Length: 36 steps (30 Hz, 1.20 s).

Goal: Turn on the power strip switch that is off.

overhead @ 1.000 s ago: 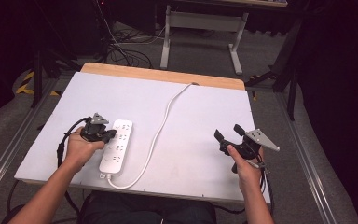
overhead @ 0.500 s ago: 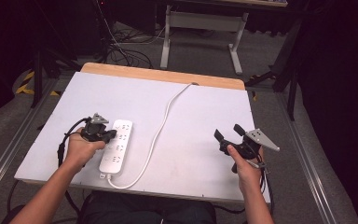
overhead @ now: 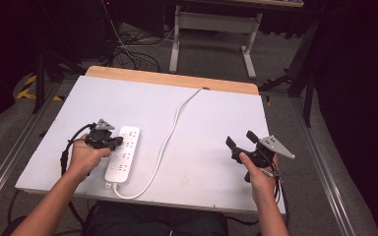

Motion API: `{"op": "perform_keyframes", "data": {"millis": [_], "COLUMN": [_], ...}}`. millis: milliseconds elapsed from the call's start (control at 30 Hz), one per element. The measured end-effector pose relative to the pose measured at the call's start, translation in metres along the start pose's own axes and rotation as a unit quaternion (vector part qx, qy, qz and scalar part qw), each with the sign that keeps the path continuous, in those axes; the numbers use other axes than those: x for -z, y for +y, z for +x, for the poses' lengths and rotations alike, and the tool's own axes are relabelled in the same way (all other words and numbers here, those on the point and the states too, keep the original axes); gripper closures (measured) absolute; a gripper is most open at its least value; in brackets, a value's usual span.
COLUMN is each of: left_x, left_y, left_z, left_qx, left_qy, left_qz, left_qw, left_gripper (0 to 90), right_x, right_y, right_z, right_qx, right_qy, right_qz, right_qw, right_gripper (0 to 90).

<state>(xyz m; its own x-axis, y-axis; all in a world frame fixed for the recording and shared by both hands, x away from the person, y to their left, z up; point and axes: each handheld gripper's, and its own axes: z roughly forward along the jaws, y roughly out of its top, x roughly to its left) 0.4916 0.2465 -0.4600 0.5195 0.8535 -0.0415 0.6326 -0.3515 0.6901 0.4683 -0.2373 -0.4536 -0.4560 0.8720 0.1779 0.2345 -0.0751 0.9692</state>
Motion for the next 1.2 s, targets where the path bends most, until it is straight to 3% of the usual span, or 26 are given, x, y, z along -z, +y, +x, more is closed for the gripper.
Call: {"op": "perform_keyframes", "data": {"millis": [800,1133,1200], "left_x": [0.0002,0.0004,0.0004], "left_y": [0.0010,0.0011,0.0012], "left_z": [0.0021,0.0009,-0.0003], "left_qx": [0.008,0.008,-0.001], "left_qy": [-0.007,-0.003,0.002], "left_qz": [0.002,0.001,0.001], "left_qw": [0.9999,1.0000,1.0000], "left_gripper": [90.0,90.0,90.0], "right_x": [0.0015,-0.0004,-0.0002], "right_y": [0.0003,-0.0003,-0.0003], "right_z": [0.0017,0.0033,0.0033], "right_qx": [0.002,0.002,0.003], "right_qy": [-0.003,-0.002,-0.002], "right_qz": [0.001,0.003,0.003], "right_qw": [1.0000,1.0000,1.0000], "right_gripper": [10.3,10.4,10.5]}}
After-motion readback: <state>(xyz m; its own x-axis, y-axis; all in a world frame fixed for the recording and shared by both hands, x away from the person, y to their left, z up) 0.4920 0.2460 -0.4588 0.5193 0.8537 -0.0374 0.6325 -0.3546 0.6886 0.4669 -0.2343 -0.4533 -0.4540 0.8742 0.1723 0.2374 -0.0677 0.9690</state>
